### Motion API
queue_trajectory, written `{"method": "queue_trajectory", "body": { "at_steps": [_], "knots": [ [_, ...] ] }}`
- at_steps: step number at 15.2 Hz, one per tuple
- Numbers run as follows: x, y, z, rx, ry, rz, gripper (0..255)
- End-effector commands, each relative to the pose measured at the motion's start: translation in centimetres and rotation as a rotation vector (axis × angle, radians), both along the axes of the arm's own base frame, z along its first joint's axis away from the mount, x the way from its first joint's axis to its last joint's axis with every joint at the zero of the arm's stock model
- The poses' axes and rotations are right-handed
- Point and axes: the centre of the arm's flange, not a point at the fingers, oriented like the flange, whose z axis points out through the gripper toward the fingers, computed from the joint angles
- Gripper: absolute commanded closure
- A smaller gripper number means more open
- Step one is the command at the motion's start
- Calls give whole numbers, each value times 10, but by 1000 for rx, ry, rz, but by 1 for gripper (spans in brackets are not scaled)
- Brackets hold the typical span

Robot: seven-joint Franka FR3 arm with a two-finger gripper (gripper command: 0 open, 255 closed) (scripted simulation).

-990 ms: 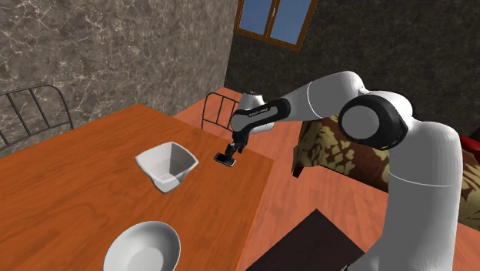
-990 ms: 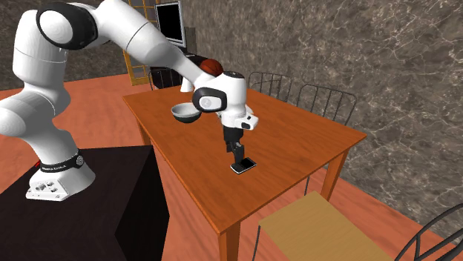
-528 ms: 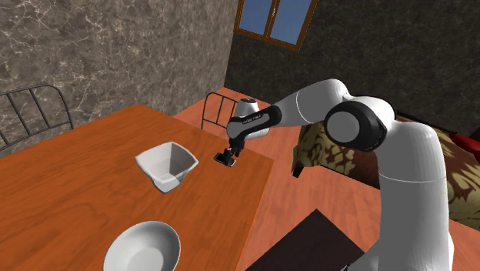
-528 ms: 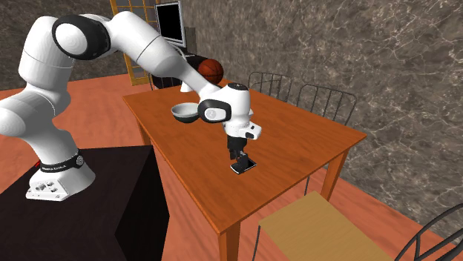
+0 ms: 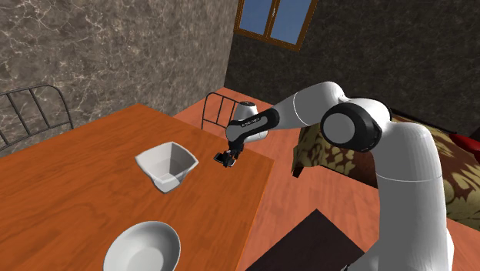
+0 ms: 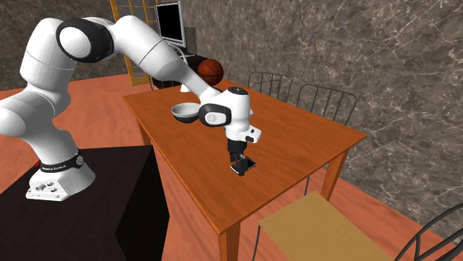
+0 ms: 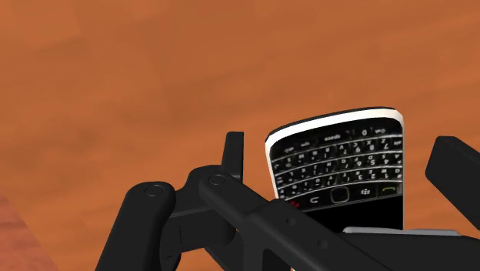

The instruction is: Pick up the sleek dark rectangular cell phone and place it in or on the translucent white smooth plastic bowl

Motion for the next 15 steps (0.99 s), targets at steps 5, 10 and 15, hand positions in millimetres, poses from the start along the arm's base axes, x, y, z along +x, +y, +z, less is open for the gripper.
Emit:
{"method": "queue_trajectory", "body": {
  "at_steps": [5, 10, 15],
  "knots": [
    [0, 0, 0, 0, 0, 0, 255],
    [0, 0, 0, 0, 0, 0, 255],
    [0, 0, 21, 0, 0, 0, 255]
  ]
}}
